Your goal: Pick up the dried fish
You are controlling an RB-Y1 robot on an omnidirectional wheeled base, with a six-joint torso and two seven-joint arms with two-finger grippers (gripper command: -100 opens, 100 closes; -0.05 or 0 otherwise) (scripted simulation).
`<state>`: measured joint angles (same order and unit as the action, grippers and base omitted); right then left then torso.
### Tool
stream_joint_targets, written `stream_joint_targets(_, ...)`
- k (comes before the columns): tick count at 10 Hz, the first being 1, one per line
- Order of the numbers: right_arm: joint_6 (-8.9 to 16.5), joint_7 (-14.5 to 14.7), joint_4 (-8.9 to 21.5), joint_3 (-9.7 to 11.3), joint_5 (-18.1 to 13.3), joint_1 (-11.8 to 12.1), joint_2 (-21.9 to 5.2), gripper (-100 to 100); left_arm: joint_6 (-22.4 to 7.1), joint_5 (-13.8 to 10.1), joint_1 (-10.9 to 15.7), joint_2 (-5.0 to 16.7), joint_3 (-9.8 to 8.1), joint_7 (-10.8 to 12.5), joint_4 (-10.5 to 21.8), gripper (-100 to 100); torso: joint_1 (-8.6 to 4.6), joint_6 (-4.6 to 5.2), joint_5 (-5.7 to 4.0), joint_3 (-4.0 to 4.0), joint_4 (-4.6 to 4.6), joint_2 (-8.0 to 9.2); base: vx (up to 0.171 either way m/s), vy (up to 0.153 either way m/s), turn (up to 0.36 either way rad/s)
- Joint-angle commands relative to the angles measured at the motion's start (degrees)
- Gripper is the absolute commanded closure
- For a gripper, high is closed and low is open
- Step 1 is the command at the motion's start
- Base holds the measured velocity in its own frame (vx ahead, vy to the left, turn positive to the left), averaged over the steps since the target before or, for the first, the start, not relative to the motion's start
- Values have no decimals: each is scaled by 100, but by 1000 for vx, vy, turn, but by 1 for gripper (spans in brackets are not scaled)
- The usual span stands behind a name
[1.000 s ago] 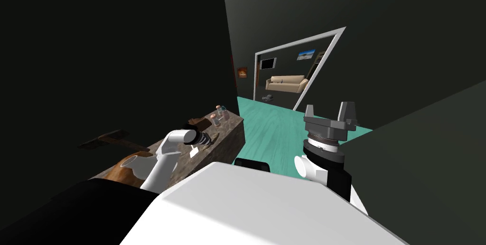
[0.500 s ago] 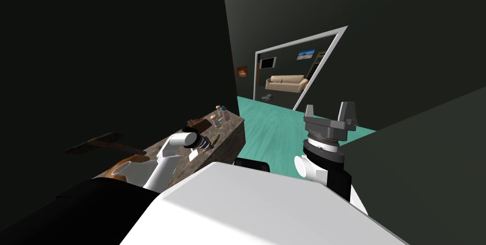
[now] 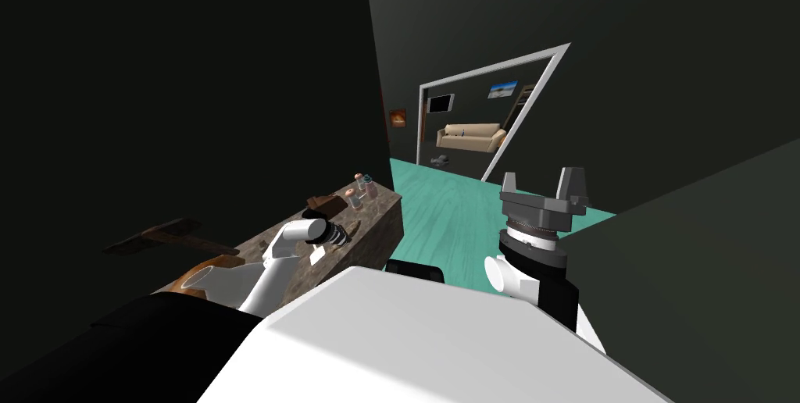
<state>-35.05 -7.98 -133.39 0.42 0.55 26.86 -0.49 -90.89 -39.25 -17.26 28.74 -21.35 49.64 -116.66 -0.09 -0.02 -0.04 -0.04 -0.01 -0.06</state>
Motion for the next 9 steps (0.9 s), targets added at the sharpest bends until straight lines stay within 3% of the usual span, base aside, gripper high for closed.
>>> stream_joint_targets(1,0,0,0,0,0,0,0,0,0,0,0,0,0,0,0,100,0,0,0,0,0,0,0,0,0)
stream_joint_targets(4,0,0,0,0,0,0,0,0,1,2,1,2,-1,-1,0,100,1,0,1,0,0,0,0,0,0)
stream_joint_targets(5,0,0,0,0,0,0,0,0,1,2,0,2,-1,-1,1,0,1,0,1,0,0,0,0,0,0)
stream_joint_targets(6,0,0,0,0,0,0,0,0,-146,-67,-30,50,-52,92,-186,100,0,0,0,0,0,0,1,8,18)
stream_joint_targets(8,0,0,0,0,0,0,0,0,-273,-124,-55,86,-92,171,-344,100,3,-1,-2,1,2,1,4,13,10)
stream_joint_targets(9,0,0,0,0,0,0,0,0,-219,-103,-34,77,-76,138,-275,100,2,-2,-3,2,2,2,2,6,2)
